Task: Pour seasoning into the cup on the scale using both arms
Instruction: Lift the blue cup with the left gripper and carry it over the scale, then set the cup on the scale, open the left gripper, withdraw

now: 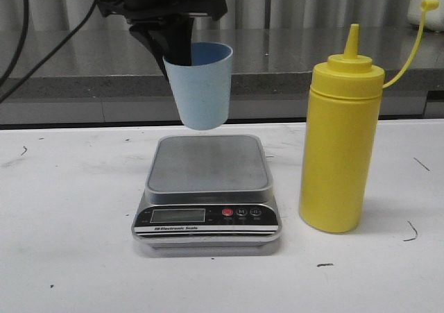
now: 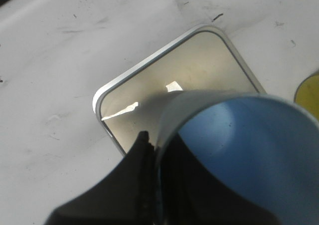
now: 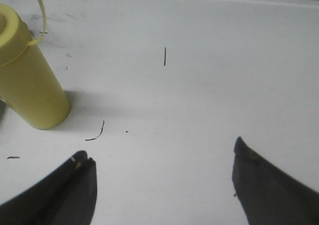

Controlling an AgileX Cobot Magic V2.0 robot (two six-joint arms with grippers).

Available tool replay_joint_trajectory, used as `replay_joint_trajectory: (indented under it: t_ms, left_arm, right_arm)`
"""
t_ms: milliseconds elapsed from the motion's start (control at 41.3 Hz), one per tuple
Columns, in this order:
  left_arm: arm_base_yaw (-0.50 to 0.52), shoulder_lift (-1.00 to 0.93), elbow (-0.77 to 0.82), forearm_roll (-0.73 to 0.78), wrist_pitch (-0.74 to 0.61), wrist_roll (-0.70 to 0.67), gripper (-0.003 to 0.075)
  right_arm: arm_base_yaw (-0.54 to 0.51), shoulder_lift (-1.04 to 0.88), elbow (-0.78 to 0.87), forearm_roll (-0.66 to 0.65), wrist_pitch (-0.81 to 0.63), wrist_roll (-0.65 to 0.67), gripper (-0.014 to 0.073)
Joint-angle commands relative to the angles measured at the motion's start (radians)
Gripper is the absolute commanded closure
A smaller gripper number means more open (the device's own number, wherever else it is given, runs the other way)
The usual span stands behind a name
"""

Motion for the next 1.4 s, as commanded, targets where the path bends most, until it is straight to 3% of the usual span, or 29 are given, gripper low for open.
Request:
replay_joint_trajectory:
  t_ms: [0,484,557,774,847,1137,1379]
  left_arm:
    - [-0.007,-0.033,-0.038,-0.015,-0.021,-0.005,0.074]
    - [-0.007,0.024,-0.038,-0.018,-0.032,-0.005,0.0717]
    - [-0.007,0.029,-0.038,-0.025,-0.032,-0.005,0.0657]
    - [-0.007,0.029,-0.038,-0.054,-0.028,-0.005,0.0375]
    - [-0.007,0.029,-0.048,-0.052,-0.022,-0.005,0.0333]
    - [-0.007,-0.056,-0.104,-0.04,0.058,-0.005,0.0332]
    - [-0.007,-0.252,-0.013,-0.029,0.022,-0.013,0.0332]
  right_arm:
    - [-0.006,0.009,-0.029,0.0,-0.057,-0.012,0.0013]
    - [-0.006,0.009,-0.029,0.0,-0.057,-0.012,0.0013]
    - [-0.006,0.009,-0.029,0.0,-0.057,-0.012,0.0013]
    - [-0.006,0.009,-0.029,0.0,-0.057,-0.012,0.0013]
    - [-0.006,0.009,-0.029,0.0,-0.057,-0.012,0.0013]
    - [-0.006,0.009,-0.029,0.0,-0.057,-0.012,0.0013]
    - [-0.006,0.009,-0.029,0.0,-0.057,-0.012,0.0013]
